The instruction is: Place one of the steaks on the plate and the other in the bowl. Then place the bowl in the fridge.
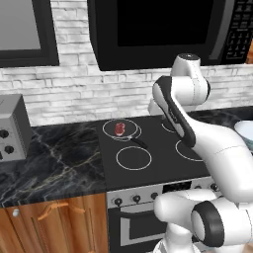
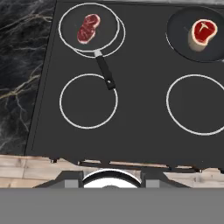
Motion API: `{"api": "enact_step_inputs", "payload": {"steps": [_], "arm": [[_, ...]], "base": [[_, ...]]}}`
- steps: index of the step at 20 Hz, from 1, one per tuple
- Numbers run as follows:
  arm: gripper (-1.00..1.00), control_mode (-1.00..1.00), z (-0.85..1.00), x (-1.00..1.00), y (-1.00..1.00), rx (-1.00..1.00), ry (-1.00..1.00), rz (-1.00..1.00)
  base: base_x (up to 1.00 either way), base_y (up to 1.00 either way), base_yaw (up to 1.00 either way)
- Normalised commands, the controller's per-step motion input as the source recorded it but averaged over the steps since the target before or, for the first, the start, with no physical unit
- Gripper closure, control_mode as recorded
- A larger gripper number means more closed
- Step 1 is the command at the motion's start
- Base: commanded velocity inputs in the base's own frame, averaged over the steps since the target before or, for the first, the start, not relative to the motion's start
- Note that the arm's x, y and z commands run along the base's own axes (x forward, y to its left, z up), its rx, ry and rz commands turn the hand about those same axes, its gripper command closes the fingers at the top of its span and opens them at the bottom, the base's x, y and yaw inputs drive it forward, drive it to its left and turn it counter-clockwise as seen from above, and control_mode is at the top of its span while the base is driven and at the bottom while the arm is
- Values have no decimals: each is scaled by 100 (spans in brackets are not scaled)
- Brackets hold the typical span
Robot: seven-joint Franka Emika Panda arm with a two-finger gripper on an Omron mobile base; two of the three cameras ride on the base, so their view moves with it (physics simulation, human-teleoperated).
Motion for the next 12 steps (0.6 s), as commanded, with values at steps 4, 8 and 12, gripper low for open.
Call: {"api": "enact_step_inputs", "payload": {"steps": [4, 8, 12], "arm": [[-100, -100, -1, -48, 0, 0, -10, 0], [-100, -100, -15, -81, 19, 0, -6, 1], [-100, -100, -40, -24, 29, 4, -6, 3]], "base": [[0, 0, 0], [0, 0, 0], [0, 0, 0]]}}
